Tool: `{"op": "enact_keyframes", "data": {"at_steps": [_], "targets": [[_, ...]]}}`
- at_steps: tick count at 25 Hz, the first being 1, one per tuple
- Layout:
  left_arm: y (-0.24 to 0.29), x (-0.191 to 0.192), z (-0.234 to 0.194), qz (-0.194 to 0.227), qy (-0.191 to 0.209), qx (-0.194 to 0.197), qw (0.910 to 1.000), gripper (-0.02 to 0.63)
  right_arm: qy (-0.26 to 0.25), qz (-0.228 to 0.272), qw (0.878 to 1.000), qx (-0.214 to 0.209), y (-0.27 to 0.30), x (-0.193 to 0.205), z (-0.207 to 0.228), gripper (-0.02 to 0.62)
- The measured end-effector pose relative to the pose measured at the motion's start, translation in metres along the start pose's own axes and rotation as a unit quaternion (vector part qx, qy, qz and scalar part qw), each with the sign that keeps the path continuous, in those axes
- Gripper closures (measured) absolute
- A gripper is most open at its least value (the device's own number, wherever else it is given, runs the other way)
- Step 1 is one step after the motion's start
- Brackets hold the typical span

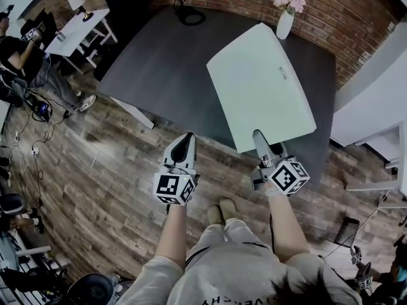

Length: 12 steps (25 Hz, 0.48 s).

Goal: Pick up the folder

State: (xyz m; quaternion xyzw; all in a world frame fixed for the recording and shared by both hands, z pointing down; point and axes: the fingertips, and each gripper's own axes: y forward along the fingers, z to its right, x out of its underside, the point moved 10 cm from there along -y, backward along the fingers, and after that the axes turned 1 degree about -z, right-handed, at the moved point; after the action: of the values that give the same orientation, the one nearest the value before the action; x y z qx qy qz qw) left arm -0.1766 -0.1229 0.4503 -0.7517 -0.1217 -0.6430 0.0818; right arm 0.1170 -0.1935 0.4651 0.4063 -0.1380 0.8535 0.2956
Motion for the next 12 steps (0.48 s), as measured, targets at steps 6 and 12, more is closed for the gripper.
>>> {"op": "enact_keyframes", "data": {"at_steps": [6,12], "targets": [[-0.005,-0.011,0.000,0.002,0.001,-0.006,1.0000,0.603,-0.058,-0.007,0.998,-0.004,0.003,-0.013,-0.011,0.319],[-0.010,-0.022,0.001,0.005,0.005,-0.014,0.9999,0.603,-0.118,-0.008,0.993,-0.005,0.004,-0.027,-0.021,0.319]]}}
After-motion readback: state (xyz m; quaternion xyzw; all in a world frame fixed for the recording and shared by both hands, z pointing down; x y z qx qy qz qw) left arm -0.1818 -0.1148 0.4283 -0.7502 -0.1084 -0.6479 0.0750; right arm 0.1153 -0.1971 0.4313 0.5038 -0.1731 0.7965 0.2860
